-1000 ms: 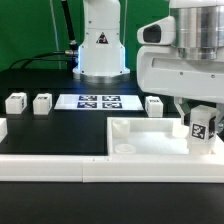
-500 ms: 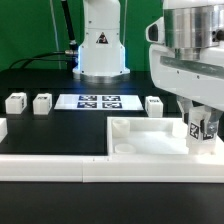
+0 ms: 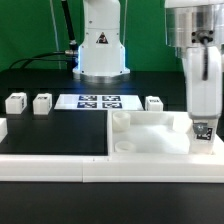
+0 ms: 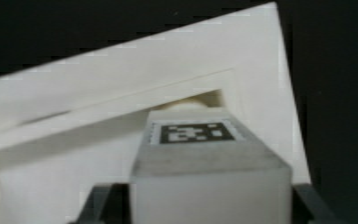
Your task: Assemble square table
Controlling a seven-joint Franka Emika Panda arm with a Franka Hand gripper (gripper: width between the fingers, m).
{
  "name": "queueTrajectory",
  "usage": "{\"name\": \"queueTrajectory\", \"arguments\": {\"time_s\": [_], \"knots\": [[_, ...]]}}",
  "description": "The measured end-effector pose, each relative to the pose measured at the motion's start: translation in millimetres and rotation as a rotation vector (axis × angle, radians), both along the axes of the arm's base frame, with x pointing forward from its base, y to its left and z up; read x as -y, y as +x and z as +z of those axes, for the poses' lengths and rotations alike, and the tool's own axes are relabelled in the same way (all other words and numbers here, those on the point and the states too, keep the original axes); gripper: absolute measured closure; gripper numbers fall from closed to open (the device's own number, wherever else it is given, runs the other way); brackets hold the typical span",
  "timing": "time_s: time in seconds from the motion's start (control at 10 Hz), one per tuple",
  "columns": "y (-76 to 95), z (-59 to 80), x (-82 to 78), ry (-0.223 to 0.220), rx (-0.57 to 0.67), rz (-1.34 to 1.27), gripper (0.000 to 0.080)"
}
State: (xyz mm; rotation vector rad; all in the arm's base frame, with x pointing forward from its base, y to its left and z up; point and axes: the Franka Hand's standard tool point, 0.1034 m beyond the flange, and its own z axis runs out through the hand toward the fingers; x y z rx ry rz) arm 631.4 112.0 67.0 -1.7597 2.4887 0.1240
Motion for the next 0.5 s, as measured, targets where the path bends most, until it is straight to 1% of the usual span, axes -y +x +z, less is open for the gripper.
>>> {"name": "queueTrajectory", "arguments": {"time_s": [0.2, 0.5], "knots": [[0.2, 0.6, -1.0, -0.006, -0.001, -0.050, 0.0508], [-0.9, -0.3, -2.1, -0.015, 0.005, -0.013, 0.0507]]}}
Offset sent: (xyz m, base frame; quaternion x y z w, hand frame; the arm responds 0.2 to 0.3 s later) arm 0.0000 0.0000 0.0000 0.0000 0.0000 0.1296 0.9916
